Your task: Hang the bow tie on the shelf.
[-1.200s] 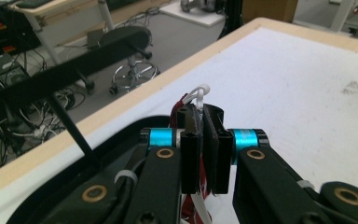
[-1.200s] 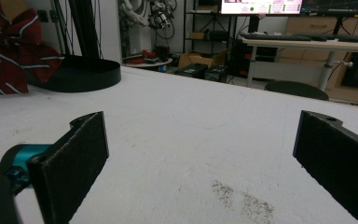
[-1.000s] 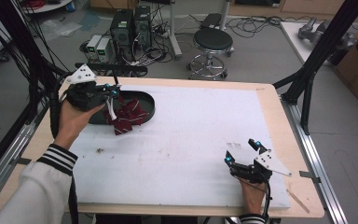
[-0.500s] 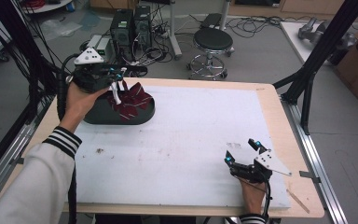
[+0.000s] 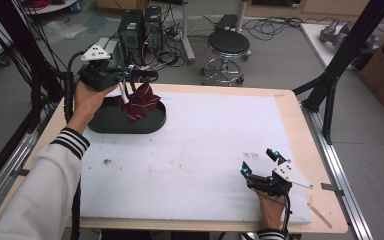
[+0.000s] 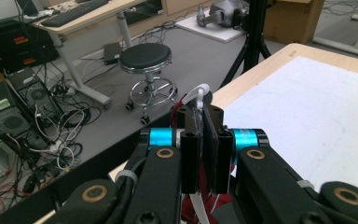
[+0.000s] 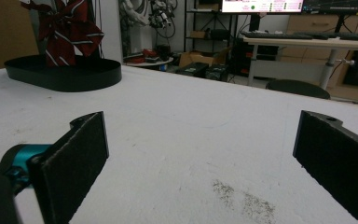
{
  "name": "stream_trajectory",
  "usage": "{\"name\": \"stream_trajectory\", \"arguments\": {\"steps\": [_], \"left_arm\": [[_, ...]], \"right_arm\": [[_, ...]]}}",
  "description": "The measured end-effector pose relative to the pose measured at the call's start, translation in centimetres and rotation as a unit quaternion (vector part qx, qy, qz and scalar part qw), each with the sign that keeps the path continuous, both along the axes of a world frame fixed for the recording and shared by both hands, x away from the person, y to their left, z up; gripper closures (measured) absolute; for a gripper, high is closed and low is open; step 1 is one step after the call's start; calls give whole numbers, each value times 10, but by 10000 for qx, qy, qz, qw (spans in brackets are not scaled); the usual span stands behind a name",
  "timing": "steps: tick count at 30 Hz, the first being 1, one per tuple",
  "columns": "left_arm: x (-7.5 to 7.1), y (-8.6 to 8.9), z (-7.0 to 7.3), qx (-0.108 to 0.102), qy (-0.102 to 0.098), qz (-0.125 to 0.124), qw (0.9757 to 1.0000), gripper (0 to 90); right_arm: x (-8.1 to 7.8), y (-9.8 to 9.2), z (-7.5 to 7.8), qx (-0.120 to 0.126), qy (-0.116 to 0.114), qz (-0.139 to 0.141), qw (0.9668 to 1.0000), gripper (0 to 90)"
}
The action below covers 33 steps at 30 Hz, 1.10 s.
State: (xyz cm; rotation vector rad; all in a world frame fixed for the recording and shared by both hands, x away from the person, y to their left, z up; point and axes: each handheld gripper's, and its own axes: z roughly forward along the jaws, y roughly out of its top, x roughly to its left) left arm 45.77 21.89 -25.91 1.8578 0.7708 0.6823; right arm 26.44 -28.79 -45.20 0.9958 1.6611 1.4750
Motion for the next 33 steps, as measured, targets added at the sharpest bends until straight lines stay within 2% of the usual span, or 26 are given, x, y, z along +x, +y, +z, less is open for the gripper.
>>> {"name": "stream_trajectory", "arguments": {"steps": [7, 11, 22, 29, 31, 33], "left_arm": [[15, 4, 1, -1, -41, 164, 9999, 856], [22, 8, -6, -22, -18, 295, 9996, 856], [31, 11, -13, 17, 42, 412, 9991, 855], [34, 14, -16, 39, 151, 492, 9987, 852], [35, 14, -17, 12, 187, 505, 9985, 821], [36, 14, -18, -9, 203, 547, 9983, 743]], "right_arm": [[0, 0, 0, 54, 28, 1, 10000, 21], [0, -1, 0, 42, 26, 10, 10000, 22], [0, 0, 0, 57, 41, -8, 10000, 22], [0, 0, 0, 26, 31, 0, 10000, 21], [0, 0, 0, 50, 23, 9, 10000, 21], [-1, 0, 0, 58, 17, 26, 10000, 22]]}}
